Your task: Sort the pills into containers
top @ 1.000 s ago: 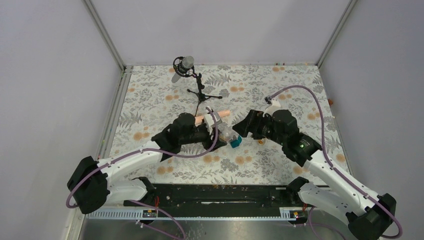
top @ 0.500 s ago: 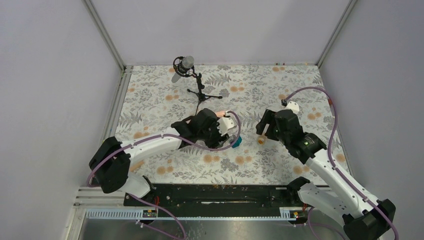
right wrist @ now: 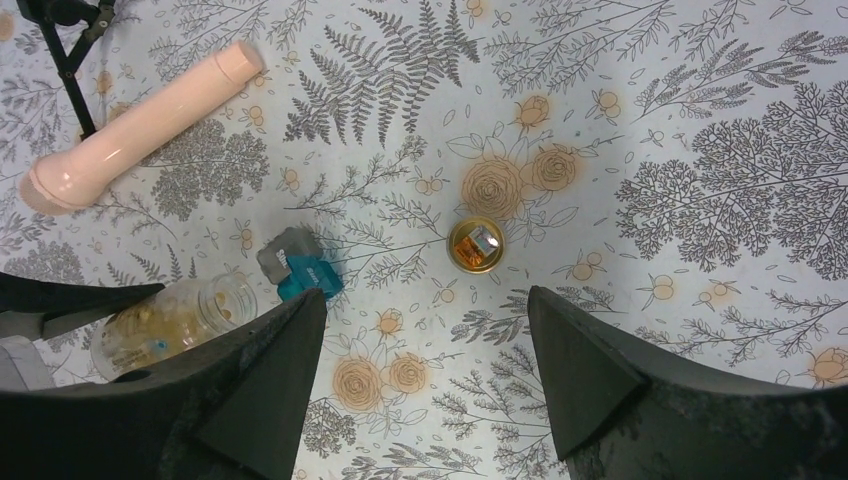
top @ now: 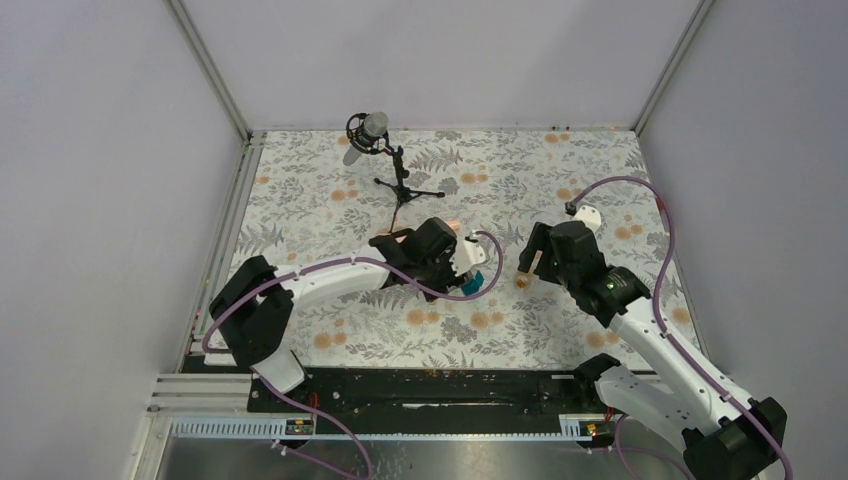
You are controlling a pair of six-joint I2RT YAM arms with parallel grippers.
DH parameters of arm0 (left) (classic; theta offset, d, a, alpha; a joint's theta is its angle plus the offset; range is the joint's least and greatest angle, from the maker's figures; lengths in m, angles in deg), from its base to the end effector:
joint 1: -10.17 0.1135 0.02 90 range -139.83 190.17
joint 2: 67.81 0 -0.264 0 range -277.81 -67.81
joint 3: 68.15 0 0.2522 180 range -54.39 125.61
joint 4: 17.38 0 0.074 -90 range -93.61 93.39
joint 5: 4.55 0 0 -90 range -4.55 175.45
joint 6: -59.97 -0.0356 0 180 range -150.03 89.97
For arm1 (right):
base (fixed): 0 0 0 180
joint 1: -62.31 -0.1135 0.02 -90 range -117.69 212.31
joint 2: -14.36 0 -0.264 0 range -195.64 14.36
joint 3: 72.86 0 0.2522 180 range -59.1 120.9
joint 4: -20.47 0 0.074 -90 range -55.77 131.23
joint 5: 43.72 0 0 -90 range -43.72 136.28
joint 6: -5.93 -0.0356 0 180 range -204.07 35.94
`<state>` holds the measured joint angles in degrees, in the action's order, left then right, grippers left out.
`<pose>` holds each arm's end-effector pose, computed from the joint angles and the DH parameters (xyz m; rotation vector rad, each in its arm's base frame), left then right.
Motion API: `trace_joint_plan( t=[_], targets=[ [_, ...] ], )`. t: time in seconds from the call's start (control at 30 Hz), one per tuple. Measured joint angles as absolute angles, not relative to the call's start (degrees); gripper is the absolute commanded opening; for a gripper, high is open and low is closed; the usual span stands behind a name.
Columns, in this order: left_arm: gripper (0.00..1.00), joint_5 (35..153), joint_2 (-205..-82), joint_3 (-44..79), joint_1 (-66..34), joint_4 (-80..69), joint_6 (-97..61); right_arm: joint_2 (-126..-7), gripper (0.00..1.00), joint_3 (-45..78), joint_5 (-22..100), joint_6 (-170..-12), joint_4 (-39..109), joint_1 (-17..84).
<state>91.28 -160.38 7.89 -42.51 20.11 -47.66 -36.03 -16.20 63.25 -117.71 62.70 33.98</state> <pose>0.2020 -0.2709 0.2169 1.5012 2.0585 -0.3728 0.1720 0.0809 0.2810 0.2661 2.1657 0.2929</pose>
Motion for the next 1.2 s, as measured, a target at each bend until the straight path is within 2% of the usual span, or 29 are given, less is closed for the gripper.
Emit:
trace_joint_plan(
  t=[1.2],
  targets=[
    [0.00, 81.7, -172.8, 20.2, -47.2, 30.3, -49.8, -35.2, 0.83, -18.9, 63.8, -117.1, 62.7, 37.1]
  ],
)
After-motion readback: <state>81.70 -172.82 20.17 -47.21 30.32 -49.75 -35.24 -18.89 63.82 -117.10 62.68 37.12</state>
